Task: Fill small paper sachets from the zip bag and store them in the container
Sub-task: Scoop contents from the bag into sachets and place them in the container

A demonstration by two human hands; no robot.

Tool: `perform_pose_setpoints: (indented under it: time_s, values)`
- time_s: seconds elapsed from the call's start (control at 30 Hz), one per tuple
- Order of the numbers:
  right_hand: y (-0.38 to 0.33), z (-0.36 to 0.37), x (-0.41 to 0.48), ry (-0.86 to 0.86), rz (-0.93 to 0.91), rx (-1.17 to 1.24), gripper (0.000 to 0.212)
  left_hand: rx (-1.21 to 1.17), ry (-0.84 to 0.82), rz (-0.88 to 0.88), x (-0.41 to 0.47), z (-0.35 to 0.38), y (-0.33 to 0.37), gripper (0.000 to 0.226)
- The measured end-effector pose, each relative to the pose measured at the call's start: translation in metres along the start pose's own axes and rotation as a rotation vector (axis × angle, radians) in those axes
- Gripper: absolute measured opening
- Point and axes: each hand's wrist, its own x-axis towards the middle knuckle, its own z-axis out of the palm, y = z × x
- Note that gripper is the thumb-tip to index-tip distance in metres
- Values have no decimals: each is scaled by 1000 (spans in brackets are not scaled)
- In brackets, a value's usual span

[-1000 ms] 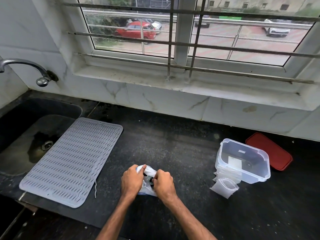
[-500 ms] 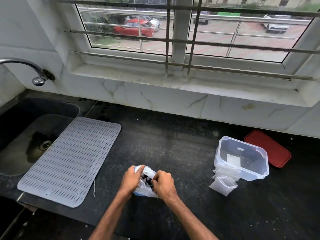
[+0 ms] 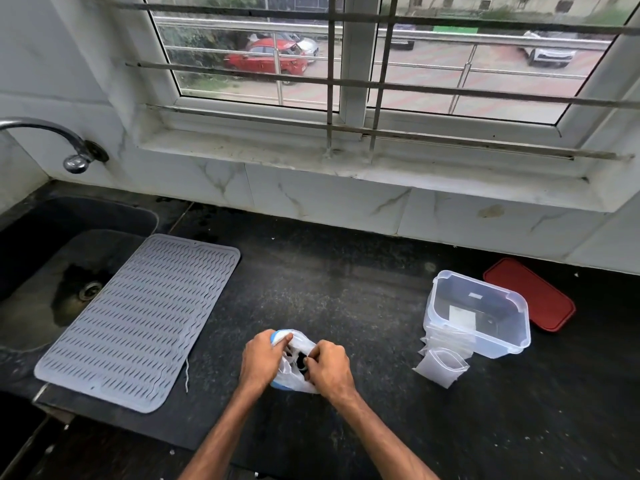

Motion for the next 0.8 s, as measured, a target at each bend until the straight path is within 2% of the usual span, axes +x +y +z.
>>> perform_pose_setpoints:
  time_s: [0.17, 0.3, 0.43, 0.57, 0.8]
  values:
    - [3, 1, -3, -1, -15, -4, 8, -232, 28, -83, -1, 9, 0, 24]
    - [6, -1, -3, 8, -15, -1, 8, -406, -42, -88, 4, 15, -11, 8]
    - [10, 4, -4, -7, 2, 50, 8, -377, -74, -26, 3, 12, -12, 2]
    - [13, 4, -3, -5, 12, 98, 3, -258, -60, -26, -1, 10, -6, 10]
    - [15, 9, -1, 19, -4, 99, 5, -385, 1, -42, -9, 7, -6, 11]
